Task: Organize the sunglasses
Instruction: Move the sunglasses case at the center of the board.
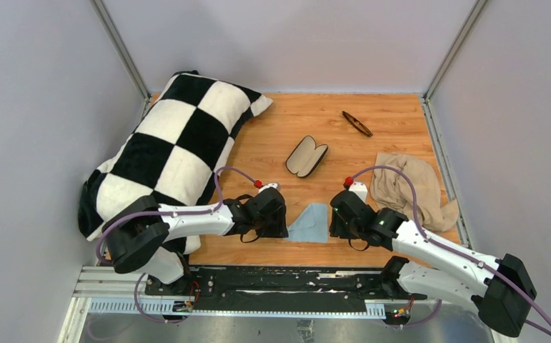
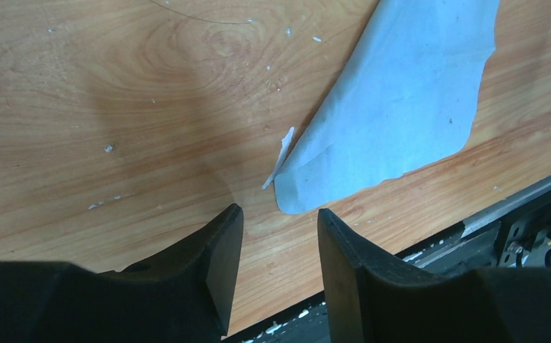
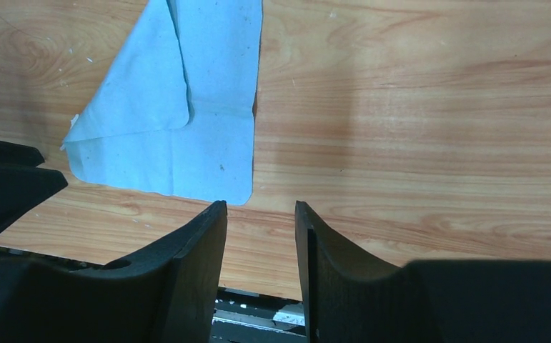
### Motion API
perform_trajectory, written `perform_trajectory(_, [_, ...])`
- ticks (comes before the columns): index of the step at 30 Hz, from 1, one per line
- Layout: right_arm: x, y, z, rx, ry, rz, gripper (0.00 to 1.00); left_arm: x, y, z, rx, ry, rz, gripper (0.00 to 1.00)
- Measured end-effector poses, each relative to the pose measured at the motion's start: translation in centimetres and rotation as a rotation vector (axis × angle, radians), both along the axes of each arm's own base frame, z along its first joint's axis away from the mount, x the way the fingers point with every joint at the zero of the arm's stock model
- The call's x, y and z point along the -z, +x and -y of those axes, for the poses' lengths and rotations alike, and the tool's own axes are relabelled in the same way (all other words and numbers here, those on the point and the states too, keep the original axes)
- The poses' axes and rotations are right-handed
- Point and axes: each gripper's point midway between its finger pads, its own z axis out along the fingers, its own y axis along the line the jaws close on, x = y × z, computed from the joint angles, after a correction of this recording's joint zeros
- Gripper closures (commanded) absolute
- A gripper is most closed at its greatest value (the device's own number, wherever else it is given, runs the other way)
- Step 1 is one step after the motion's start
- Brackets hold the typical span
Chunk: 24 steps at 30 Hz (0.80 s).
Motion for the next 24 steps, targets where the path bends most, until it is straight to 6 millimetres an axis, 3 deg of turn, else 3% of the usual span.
perform_trajectory(8, [0.1, -0.1, 0.1, 0.005, 0.010, 0.001, 0.53, 0.5, -0.2, 0.6, -0.042, -0.020, -0.028, 0.60])
perform_trajectory(14, [1.2, -0.6, -0.1, 0.013, 0.012, -0.037, 0.52, 0.8, -0.4, 1.7, -0.052, -0.049, -0.036, 0.70])
perform_trajectory(24, [2.7, -1.4, -1.0, 0.021, 0.068, -0.093, 0.53, 1.1, -0.2, 1.6, -0.073, -0.045, -0.034, 0.93])
